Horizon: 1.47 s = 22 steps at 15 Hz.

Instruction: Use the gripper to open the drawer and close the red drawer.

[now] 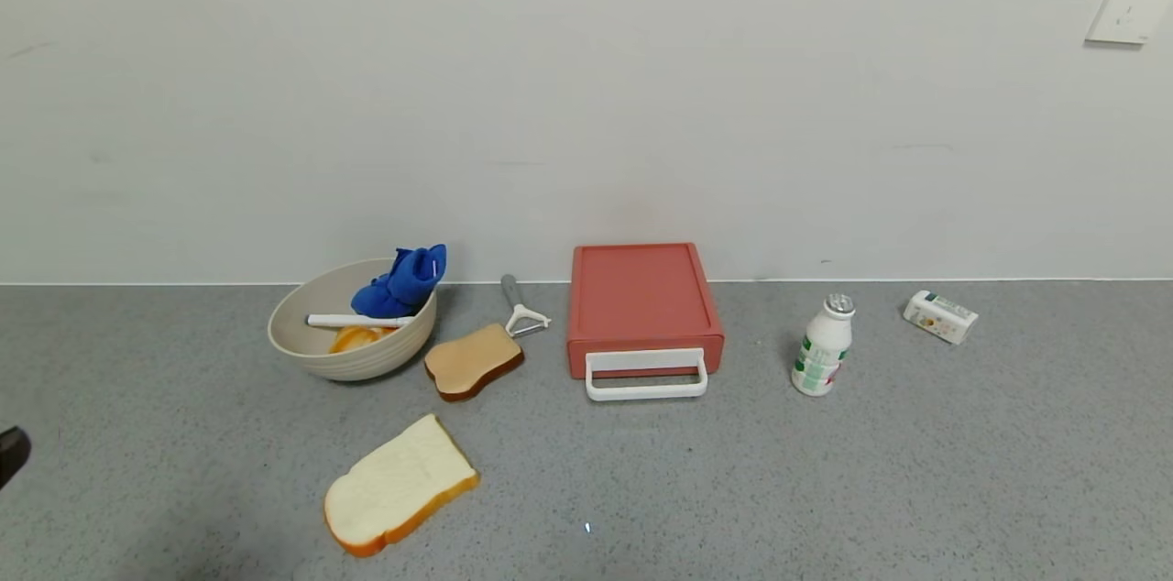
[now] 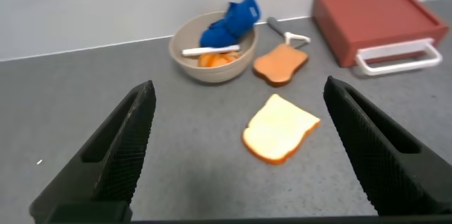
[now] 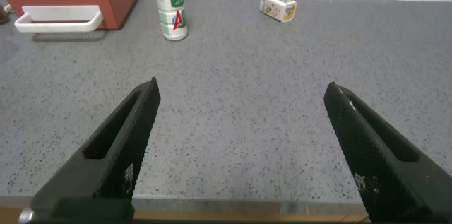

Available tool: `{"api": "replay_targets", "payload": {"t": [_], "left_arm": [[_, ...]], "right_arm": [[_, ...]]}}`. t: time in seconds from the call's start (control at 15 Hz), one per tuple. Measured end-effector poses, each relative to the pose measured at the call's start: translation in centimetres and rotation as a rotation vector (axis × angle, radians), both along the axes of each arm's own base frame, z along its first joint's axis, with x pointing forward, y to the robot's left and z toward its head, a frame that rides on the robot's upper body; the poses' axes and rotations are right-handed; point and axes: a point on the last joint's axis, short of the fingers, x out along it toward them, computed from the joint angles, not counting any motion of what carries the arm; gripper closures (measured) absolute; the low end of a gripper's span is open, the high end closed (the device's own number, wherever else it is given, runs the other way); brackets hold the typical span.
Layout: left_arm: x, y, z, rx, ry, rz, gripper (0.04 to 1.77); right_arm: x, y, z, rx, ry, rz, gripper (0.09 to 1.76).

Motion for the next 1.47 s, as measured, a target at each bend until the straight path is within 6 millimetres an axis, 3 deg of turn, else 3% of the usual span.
{"api": "replay_targets", "payload": {"t": [0.4,0.8,0.93,1.07,1.47], "left_arm": [[-4.3,1.3,-1.1,-0.016,-0.111,0.336,0.09],[-7.6,1.2,-3.1,-0.032,-0.189,0.409,0.09],[-8.2,0.9,-4.0,-0.033,-0.216,0.336,0.09],[-8.6,0.4,-5.1,-0.035,-0.231,0.144,0.09],[-6.3,-0.1,-10.7,-0.021,-0.247,-0.082,0.09]], "right_arm": [[0.0,0.0,0.0,0.0,0.0,0.0,0.14],[0.0,0.0,0.0,0.0,-0.001,0.0,0.14],[0.0,0.0,0.0,0.0,0.0,0.0,0.14],[0.0,0.0,0.0,0.0,0.0,-0.001,0.14],[0.0,0.0,0.0,0.0,0.0,0.0,0.14]]}}
